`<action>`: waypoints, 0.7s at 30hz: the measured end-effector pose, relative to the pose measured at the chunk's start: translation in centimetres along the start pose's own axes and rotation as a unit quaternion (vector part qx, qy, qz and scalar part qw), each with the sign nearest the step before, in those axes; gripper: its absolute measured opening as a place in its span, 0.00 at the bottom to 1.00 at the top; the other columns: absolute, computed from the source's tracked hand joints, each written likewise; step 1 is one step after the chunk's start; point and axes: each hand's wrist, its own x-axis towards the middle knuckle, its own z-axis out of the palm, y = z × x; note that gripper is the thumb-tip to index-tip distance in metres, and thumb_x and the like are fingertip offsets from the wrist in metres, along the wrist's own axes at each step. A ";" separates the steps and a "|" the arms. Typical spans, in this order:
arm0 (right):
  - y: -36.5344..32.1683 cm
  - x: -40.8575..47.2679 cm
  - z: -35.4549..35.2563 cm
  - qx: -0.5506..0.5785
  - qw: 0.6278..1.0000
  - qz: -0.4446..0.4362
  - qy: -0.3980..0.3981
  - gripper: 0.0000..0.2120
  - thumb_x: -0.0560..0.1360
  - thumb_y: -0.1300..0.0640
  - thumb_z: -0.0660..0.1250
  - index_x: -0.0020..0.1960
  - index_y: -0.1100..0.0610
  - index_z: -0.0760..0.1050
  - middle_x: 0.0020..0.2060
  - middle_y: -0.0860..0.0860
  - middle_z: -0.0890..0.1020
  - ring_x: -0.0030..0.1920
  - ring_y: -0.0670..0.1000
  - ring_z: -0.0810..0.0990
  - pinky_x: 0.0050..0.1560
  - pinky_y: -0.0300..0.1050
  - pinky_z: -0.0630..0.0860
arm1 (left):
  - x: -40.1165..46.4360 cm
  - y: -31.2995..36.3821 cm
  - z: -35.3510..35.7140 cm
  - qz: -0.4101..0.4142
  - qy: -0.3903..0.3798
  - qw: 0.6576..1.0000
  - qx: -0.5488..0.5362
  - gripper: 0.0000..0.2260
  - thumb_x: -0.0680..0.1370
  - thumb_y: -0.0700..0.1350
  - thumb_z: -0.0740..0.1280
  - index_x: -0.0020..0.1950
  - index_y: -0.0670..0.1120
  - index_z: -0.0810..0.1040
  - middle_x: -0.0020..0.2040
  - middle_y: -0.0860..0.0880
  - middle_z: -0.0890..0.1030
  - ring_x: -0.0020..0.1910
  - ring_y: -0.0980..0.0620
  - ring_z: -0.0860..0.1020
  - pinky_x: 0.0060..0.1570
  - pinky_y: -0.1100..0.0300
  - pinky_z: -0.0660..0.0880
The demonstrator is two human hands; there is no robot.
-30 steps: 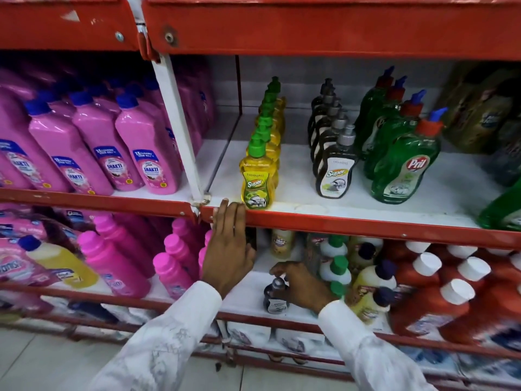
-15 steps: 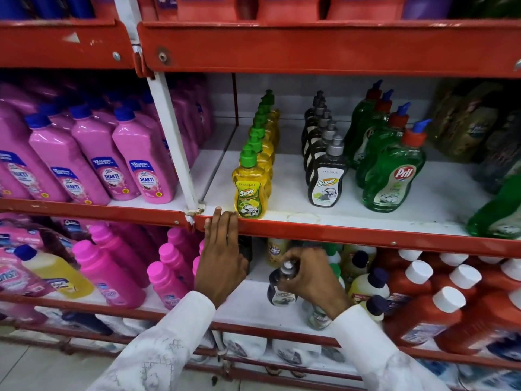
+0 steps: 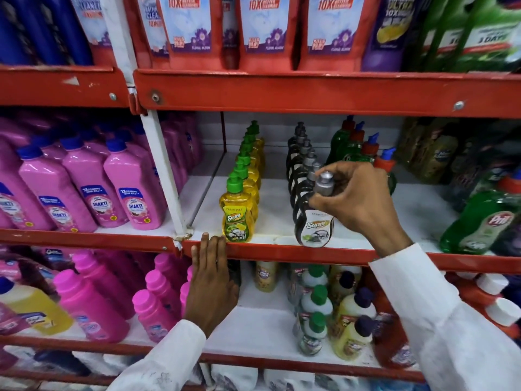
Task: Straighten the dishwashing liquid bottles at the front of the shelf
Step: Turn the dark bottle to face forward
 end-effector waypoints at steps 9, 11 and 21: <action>3.2 2.1 2.7 -0.020 0.999 0.026 -0.018 0.22 0.61 0.58 0.82 0.54 0.54 0.84 0.41 0.45 0.83 0.38 0.36 0.79 0.34 0.25 0.72 | -0.2 1.0 -1.2 -0.024 -0.015 0.999 0.034 0.44 0.65 0.49 0.72 0.76 0.38 0.57 0.76 0.36 0.65 0.78 0.35 0.58 0.72 0.28 0.60; 3.5 2.3 2.7 -0.019 0.999 0.024 -0.022 0.22 0.63 0.58 0.81 0.55 0.54 0.83 0.42 0.45 0.84 0.37 0.35 0.79 0.33 0.22 0.72 | -0.3 1.5 -1.5 -0.026 -0.003 0.999 0.025 0.42 0.67 0.49 0.72 0.76 0.37 0.60 0.75 0.35 0.67 0.77 0.33 0.60 0.73 0.30 0.59; 5.9 1.0 2.6 -0.004 1.000 -0.003 -0.014 0.28 0.69 0.58 0.78 0.67 0.53 0.76 0.52 0.47 0.85 0.48 0.45 0.82 0.52 0.37 0.79 | 0.0 7.6 -1.6 0.081 0.076 0.988 -0.108 0.26 0.72 0.47 0.70 0.68 0.43 0.72 0.65 0.43 0.77 0.68 0.41 0.72 0.70 0.38 0.69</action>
